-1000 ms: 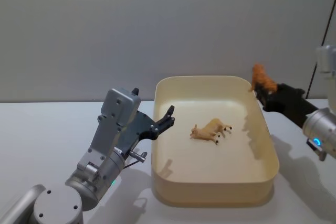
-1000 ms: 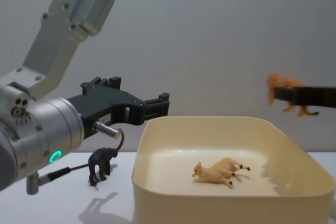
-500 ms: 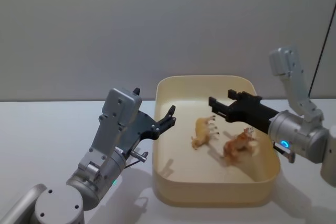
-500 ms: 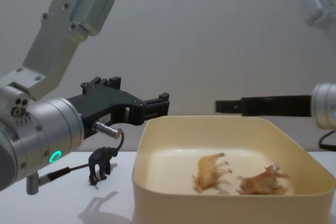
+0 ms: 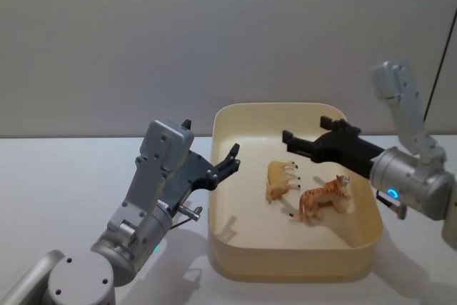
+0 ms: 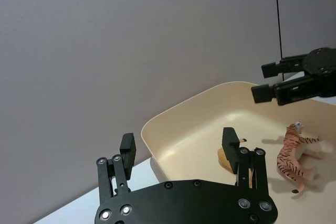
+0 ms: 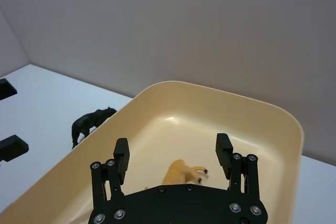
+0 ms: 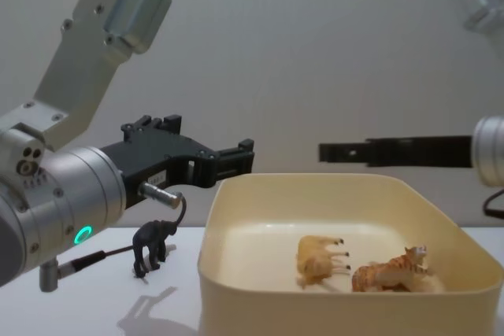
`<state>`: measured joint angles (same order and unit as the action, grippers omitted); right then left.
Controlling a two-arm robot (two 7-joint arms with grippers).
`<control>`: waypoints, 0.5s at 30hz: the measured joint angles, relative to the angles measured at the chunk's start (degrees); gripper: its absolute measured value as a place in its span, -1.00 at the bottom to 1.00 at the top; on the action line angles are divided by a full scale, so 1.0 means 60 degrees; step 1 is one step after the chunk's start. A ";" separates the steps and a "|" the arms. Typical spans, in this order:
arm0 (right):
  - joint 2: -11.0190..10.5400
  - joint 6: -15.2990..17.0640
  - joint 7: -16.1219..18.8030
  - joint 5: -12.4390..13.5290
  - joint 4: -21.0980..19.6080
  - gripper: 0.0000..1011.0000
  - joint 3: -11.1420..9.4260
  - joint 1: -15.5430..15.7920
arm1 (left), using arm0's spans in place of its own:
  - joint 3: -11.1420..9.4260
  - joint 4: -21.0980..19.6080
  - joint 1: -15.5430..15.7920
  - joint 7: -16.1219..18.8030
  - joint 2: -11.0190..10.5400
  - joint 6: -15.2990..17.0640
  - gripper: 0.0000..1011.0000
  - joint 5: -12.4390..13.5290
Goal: Pick up the toy alternately with two hands and place it into the central storage box.
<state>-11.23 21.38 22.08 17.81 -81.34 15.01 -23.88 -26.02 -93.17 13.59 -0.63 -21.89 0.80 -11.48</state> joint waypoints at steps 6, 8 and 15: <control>-0.0284 -0.0233 -0.0371 0.0267 -0.0325 0.98 -0.0276 0.0235 | 0.0000 0.0000 0.0000 0.0000 0.0000 0.0000 0.98 0.0000; -0.0427 -0.0338 -0.0538 0.0391 -0.0471 0.98 -0.0418 0.0350 | -0.0001 0.0000 0.0000 0.0000 0.0000 0.0000 0.98 0.0000; -0.0856 -0.0690 -0.1073 0.0792 -0.0868 0.98 -0.0865 0.0701 | 0.0000 0.0000 0.0000 0.0000 0.0000 0.0000 0.98 0.0000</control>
<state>-16.37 17.24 15.64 22.57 -86.55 9.81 -19.68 -26.02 -93.17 13.59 -0.63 -21.89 0.80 -11.48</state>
